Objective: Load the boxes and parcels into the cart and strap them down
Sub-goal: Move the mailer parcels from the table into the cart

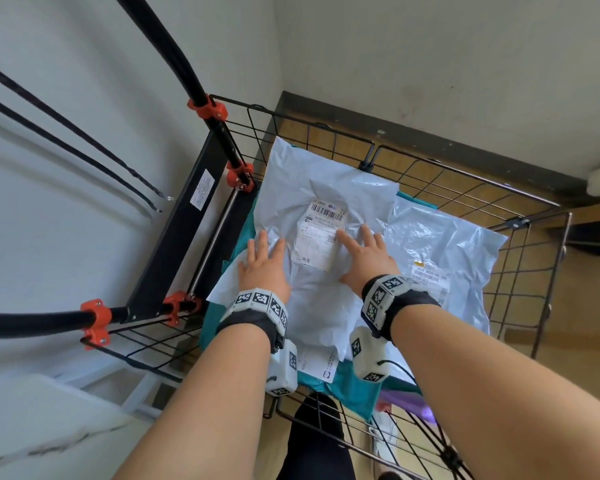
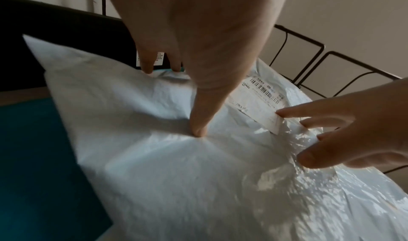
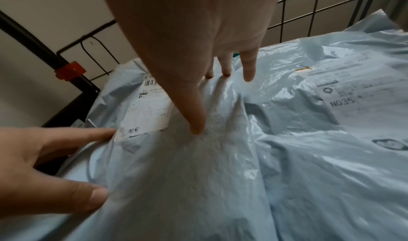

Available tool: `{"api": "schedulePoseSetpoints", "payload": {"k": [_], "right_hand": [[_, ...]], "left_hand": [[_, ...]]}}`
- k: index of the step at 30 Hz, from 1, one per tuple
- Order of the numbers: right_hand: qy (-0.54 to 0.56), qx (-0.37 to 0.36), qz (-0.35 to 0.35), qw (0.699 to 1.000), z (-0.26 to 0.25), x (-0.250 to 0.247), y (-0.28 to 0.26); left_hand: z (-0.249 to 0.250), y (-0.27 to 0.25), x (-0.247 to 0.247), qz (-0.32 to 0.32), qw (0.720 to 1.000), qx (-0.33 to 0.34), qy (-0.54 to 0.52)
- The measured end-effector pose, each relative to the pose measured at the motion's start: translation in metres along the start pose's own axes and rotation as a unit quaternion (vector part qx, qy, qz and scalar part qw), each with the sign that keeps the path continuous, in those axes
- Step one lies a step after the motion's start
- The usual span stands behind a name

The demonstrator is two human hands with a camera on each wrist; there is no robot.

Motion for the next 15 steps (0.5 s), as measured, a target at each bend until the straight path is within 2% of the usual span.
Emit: {"api": "schedulePoseSetpoints", "payload": {"k": [3,9,15], "right_hand": [[0.041,-0.008,0.028,0.999,0.002,-0.005,-0.020],[0.086,0.025,0.014,0.996,0.015,-0.013,-0.074],[0.101,-0.010,0.047,0.994,0.028,-0.029,-0.144]], "left_hand": [[0.002,-0.023,-0.004,0.018,1.000,-0.004,-0.004],[0.018,-0.083,-0.016,0.043,0.998,-0.024,-0.049],[0.040,-0.153,-0.021,0.102,0.991,-0.034,-0.075]]}}
Point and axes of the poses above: each hand's wrist, its own y-axis towards the middle knuckle, its own x-axis out of the palm, z = x × y, the point moved 6 cm from there along y, towards the middle knuckle, and after that the axes turned 15 degrees about -z, right-handed, at the moved point
